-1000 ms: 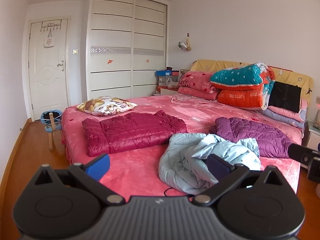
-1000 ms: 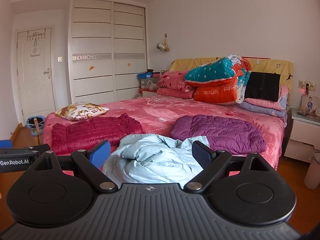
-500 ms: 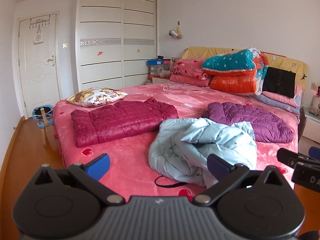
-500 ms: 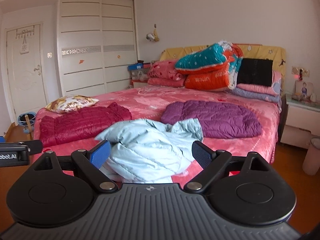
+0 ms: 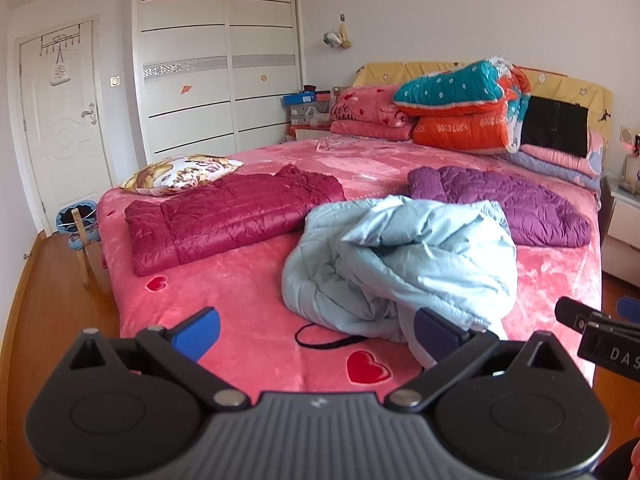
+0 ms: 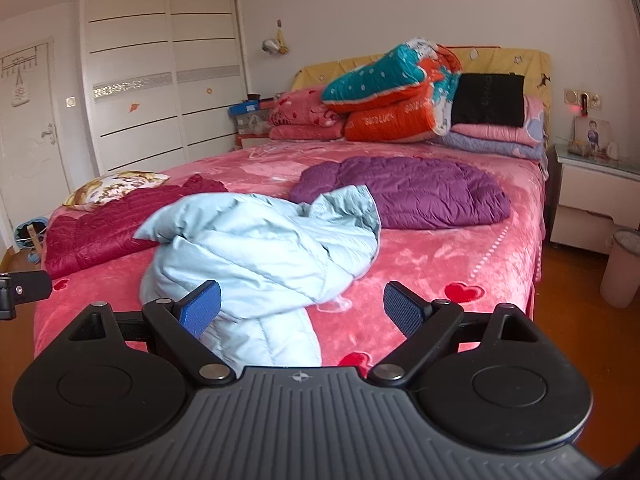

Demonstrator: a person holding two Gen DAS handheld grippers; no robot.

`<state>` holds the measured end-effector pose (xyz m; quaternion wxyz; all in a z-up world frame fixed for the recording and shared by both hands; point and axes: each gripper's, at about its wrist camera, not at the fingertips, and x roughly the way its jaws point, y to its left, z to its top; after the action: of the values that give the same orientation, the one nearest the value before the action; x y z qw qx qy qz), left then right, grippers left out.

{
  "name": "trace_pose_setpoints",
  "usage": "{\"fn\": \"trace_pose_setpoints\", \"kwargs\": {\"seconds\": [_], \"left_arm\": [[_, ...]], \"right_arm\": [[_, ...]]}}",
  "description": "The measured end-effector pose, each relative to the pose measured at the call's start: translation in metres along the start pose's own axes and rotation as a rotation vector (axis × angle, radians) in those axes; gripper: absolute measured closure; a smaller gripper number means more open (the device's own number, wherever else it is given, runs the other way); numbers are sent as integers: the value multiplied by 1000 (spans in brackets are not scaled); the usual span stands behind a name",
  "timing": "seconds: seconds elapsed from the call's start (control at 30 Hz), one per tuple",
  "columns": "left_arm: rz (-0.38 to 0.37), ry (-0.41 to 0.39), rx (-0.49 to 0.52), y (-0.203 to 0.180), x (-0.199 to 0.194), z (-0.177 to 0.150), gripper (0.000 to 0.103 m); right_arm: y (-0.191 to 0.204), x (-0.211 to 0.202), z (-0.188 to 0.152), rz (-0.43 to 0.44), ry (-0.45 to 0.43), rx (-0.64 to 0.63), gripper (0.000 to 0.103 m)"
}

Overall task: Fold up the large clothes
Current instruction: 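Move both tools toward the crumpled light-blue quilt, then grasp the light-blue quilt edge with the left gripper and lift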

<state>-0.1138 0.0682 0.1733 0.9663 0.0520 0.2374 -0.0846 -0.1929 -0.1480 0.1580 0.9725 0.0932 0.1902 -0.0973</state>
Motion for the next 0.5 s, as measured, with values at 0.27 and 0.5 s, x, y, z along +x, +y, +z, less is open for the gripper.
{"fn": "trace_pose_setpoints", "kwargs": {"seconds": [0.27, 0.5], "left_arm": [[-9, 27, 3, -10, 14, -6, 1], [-87, 21, 35, -28, 29, -14, 1]], "right_arm": [[-10, 15, -14, -6, 16, 4, 0], [-25, 34, -19, -44, 45, -13, 0]]}}
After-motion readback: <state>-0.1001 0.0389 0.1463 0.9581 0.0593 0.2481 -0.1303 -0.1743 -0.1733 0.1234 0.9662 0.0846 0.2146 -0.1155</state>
